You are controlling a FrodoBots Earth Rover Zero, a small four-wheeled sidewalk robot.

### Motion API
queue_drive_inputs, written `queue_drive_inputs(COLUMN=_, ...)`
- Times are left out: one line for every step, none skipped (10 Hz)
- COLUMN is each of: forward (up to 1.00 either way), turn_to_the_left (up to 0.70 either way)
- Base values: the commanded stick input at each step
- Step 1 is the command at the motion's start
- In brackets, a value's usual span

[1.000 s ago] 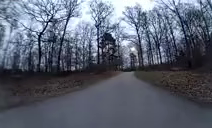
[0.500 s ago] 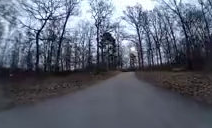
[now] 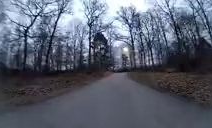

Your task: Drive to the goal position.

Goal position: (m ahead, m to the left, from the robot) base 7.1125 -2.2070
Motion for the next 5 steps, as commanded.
queue_drive_inputs(forward=0.85, turn_to_the_left=0.00)
queue_drive_inputs(forward=0.94, turn_to_the_left=0.00)
queue_drive_inputs(forward=1.00, turn_to_the_left=0.00)
queue_drive_inputs(forward=1.00, turn_to_the_left=0.00)
queue_drive_inputs(forward=1.00, turn_to_the_left=-0.34)
